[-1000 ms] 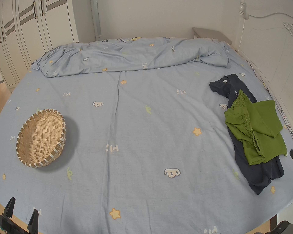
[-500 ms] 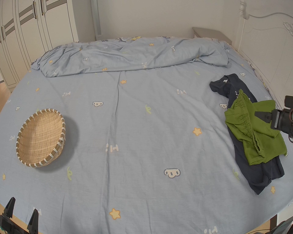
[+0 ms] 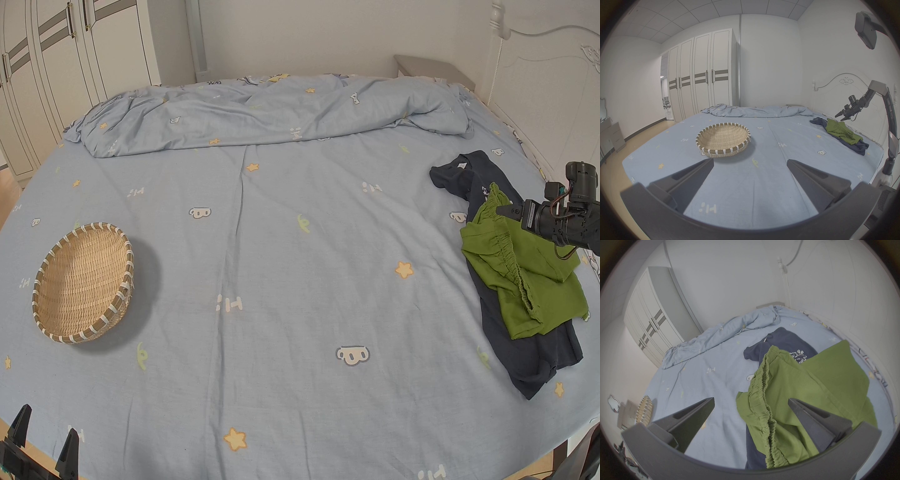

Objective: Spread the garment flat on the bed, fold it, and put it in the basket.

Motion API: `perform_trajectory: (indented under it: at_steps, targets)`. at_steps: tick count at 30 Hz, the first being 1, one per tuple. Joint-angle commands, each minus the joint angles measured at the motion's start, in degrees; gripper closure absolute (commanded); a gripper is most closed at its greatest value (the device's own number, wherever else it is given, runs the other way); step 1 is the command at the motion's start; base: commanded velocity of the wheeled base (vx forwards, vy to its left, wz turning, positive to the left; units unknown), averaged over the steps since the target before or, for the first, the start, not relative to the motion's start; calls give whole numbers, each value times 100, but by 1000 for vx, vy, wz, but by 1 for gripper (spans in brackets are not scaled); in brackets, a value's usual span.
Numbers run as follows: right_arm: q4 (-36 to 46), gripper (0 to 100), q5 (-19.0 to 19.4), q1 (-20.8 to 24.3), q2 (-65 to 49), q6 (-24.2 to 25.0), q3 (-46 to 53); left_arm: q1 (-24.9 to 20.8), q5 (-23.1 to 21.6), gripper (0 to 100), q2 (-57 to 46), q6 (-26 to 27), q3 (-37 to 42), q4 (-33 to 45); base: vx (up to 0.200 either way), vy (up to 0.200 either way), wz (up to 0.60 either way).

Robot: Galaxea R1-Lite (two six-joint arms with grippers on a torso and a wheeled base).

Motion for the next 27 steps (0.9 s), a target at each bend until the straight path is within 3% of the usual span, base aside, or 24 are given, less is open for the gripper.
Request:
perform_trajectory:
  at_steps: [1, 2, 4, 23, 24, 27]
  targets:
    - [-1, 0, 193, -93, 431, 124, -197, 2, 1, 0, -93, -1, 92, -1, 0, 0, 0]
    - [-1, 0, 456, -102, 449, 265, -241, 2, 1, 0, -93, -1, 92, -1, 0, 0, 0]
    - [-1, 0, 632, -102, 457, 388, -249, 2, 1, 0, -93, -1, 92, -1, 0, 0, 0]
    - [-28, 0, 764, -110, 1310, 661, -1014, 2, 1, 0, -93, -1, 92, -1, 0, 0, 0]
    - [-36, 100, 896, -110, 1328, 757, -1058, -6, 1, 0, -93, -1, 92, -1, 0, 0, 0]
    - [-36, 100, 1274, -110, 1328, 968, -1093, -6, 1, 0, -93, -1, 92, -1, 0, 0, 0]
